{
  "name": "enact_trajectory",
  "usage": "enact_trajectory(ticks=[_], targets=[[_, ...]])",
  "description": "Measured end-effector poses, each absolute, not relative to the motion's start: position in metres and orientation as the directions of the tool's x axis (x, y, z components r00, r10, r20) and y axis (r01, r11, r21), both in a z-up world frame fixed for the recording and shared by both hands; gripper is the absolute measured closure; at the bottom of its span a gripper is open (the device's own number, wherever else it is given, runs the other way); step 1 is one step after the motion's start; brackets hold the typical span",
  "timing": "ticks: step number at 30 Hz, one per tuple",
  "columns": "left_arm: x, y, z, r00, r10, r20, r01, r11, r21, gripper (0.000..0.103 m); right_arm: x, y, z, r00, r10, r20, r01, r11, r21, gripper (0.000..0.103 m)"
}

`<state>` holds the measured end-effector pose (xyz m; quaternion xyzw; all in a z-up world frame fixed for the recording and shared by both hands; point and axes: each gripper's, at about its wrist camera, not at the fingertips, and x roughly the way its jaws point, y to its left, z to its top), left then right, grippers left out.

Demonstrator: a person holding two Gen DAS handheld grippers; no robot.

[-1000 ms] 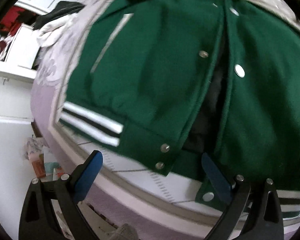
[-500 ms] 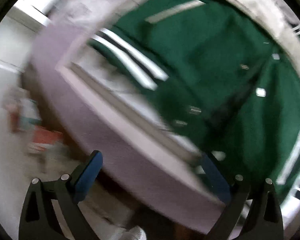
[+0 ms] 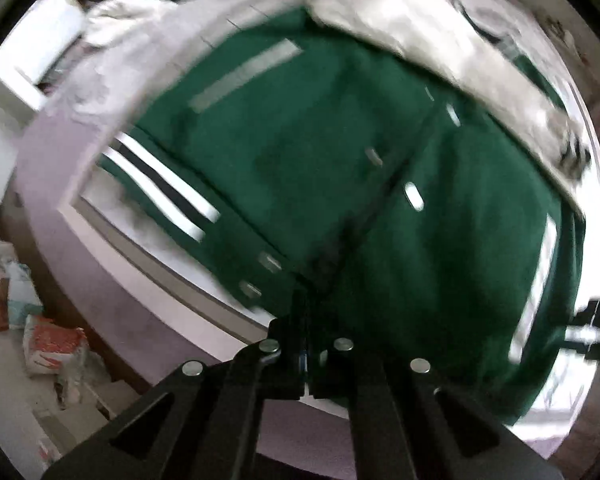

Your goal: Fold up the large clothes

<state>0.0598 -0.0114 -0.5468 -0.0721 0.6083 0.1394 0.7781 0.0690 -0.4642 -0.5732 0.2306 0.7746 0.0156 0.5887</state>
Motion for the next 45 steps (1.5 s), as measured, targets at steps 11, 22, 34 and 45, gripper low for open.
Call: enact_trajectory(ticks=[11, 22, 34, 45], targets=[[0.067, 0.007, -0.609, 0.048, -0.138, -0.989, -0.436, 0.888, -0.145, 0.032, 0.061, -0.493, -0.578, -0.212, 0.402, -0.891, 0.366, 0.878, 0.309, 0.037], [0.069, -0.044, -0.61, 0.119, 0.024, -0.993, -0.245, 0.969, -0.006, 0.087, 0.063, -0.528, -0.573, -0.202, 0.408, -0.891, 0.359, 0.877, 0.32, 0.037], [0.086, 0.004, -0.598, 0.077, 0.074, -0.994, -0.316, 0.948, 0.046, 0.08, 0.056, -0.539, -0.556, -0.183, 0.477, -0.859, 0.368, 0.844, 0.39, 0.038], [0.107, -0.06, -0.544, 0.184, 0.286, -0.941, -0.244, 0.94, 0.238, 0.019, 0.141, -0.635, -0.529, 0.163, 0.429, -0.888, 0.413, 0.788, 0.456, 0.046]])
